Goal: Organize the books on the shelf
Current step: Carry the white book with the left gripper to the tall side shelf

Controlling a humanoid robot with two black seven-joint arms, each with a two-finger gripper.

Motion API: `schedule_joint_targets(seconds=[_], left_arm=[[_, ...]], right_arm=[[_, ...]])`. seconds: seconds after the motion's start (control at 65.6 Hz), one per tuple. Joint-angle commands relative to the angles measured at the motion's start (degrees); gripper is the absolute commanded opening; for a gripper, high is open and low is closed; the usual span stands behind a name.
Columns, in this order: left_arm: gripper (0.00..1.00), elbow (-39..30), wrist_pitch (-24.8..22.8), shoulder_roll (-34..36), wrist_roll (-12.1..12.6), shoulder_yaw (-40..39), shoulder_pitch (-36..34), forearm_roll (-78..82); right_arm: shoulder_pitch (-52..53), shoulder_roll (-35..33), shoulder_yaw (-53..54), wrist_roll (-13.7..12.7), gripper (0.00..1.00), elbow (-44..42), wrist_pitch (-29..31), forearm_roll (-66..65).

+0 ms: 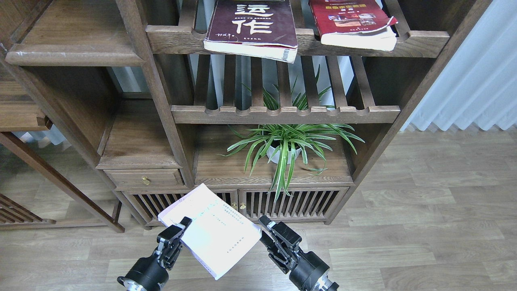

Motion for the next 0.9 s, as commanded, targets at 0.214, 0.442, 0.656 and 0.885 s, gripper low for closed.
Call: schedule_joint_targets(seconds=[0.214,0.442,0.656,0.885], left_arm=[[0.08,-9.34,0.00,8.25,7.44,-14.92,1.41,0.95],[0.07,-11.10,0.00,8.43,15.88,-27.92,1.49,5.17],[0.07,-11.19,0.00,9.31,18.95,-42.34,1.67,10.71],[0.07,-11.19,0.00,12.91,20.62,-50.52,0.70,12.47]], right_arm=[[-0.12,-0.01,1.30,-0.01,1.00,-1.08,-0.01,-0.21],[-0.20,-0.01,1.12,-0.36,1.00,-1.08,-0.01,-0.39],[-0.20,-0.01,1.12,-0.36,1.00,-1.17,-0.01,-0.39],[-0.20,-0.01,1.12,-0.27,1.00,-1.17,-0.01,-0.39]])
